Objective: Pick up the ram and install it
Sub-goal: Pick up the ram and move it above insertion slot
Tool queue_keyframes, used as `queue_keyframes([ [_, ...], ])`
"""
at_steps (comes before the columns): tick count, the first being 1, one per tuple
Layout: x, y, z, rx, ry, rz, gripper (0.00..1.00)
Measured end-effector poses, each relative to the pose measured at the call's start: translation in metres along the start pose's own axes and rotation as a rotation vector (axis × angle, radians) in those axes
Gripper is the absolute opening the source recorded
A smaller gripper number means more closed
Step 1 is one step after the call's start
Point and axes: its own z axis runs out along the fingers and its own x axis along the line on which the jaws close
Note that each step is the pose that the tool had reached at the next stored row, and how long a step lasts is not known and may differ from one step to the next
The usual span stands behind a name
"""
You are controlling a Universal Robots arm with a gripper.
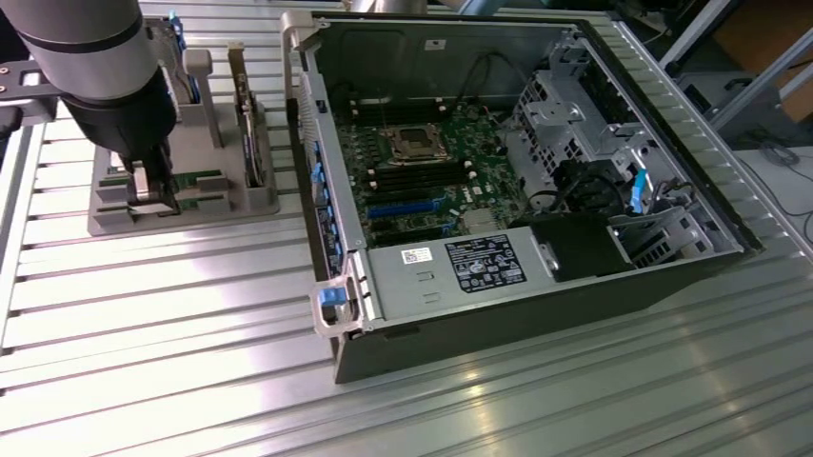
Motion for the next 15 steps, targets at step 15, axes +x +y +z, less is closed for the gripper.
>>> queue_keyframes([
  [15, -0.009, 0.0044, 0.0129, 0.0001, -0.0011, -0.002, 0.36],
])
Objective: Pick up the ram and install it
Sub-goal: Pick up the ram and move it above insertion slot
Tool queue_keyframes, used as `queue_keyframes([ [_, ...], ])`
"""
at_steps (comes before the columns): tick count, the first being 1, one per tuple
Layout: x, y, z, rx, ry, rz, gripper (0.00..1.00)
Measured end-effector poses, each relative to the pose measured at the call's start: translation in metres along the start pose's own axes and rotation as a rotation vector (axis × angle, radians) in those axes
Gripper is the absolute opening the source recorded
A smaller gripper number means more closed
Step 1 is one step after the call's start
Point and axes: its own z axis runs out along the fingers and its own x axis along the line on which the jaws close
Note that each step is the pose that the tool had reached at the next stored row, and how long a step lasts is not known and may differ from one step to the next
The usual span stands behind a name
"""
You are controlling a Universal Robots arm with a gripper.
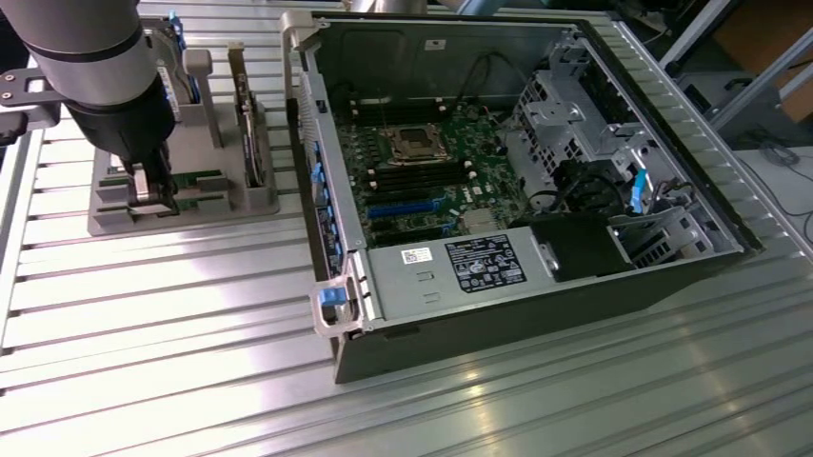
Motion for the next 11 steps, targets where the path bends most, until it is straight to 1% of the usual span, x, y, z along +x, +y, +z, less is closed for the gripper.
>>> queue_keyframes([
  [7, -0.0035, 0.0013, 0.0023, -0.0001, 0.0001, -0.012, 0.36],
  [11, -0.004, 0.0035, 0.0034, 0.0001, -0.0001, -0.022, 0.36],
])
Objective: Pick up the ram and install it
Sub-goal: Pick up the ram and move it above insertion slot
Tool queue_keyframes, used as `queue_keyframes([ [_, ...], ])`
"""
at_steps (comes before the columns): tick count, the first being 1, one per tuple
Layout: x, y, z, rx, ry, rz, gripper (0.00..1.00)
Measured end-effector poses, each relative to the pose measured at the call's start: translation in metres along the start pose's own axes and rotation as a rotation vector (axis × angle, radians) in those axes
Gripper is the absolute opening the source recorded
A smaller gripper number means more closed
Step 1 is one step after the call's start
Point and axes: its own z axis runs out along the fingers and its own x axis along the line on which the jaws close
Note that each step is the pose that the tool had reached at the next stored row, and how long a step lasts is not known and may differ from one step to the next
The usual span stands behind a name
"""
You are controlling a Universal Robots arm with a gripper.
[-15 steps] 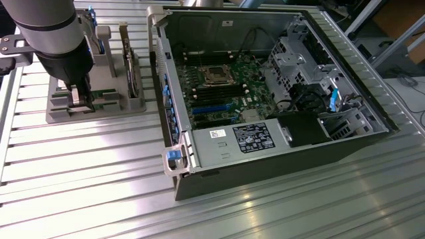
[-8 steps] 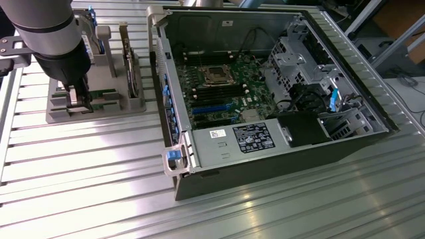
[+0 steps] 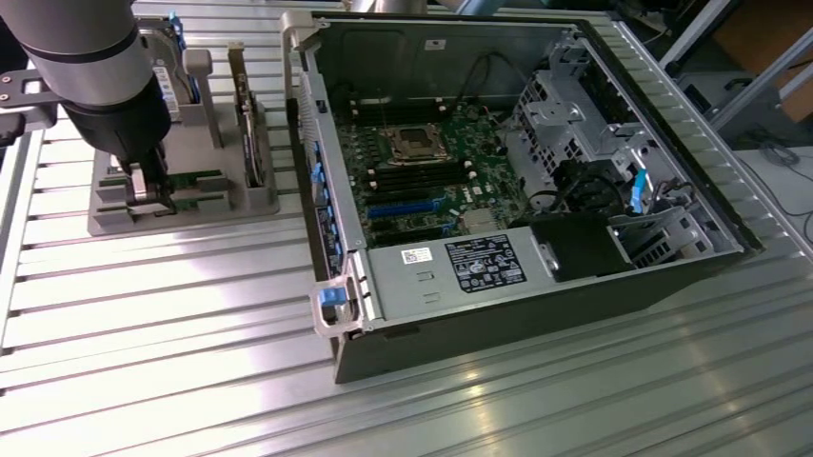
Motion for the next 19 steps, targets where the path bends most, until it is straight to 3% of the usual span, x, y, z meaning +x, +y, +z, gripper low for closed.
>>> queue_keyframes([
  [11, 0.0, 0.0002, 0.0011, -0.0001, 0.0, -0.004, 0.35],
  [12, 0.0, 0.0002, 0.0011, -0.0001, 0.0001, -0.004, 0.28],
  [13, 0.0, 0.0002, 0.0012, -0.0001, 0.0001, -0.004, 0.28],
  [15, 0.0, 0.0002, 0.0011, -0.0001, 0.0001, -0.004, 0.13],
  [19, 0.0, 0.0002, 0.0012, -0.0001, 0.0001, -0.004, 0.13],
])
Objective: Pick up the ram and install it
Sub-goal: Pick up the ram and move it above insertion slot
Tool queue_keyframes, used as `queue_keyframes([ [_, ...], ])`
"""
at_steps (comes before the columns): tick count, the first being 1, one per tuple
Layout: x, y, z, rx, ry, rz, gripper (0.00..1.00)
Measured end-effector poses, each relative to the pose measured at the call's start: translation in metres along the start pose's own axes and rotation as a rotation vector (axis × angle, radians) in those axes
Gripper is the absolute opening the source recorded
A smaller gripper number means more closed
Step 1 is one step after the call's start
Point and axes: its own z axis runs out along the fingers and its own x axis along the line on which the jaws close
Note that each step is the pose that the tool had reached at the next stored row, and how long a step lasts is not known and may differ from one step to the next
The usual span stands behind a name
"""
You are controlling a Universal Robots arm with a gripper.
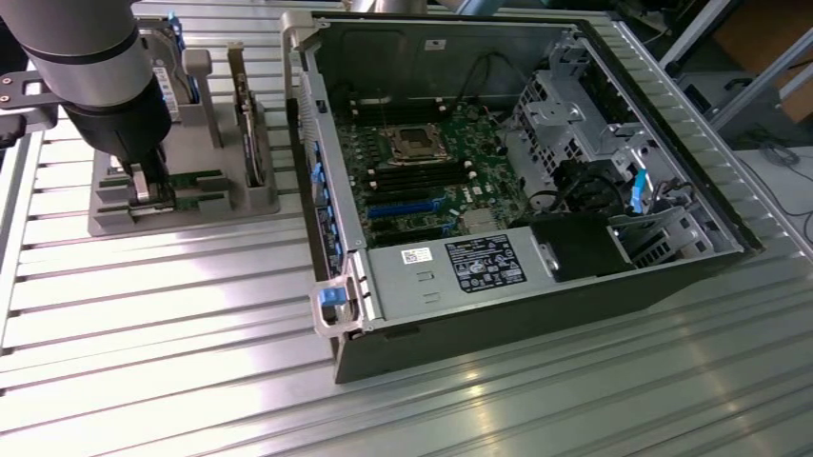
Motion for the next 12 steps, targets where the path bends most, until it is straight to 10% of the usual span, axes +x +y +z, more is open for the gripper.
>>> queue_keyframes([
  [12, 0.0, 0.0, -0.0038, 0.0, 0.0, 0.0, 0.13],
])
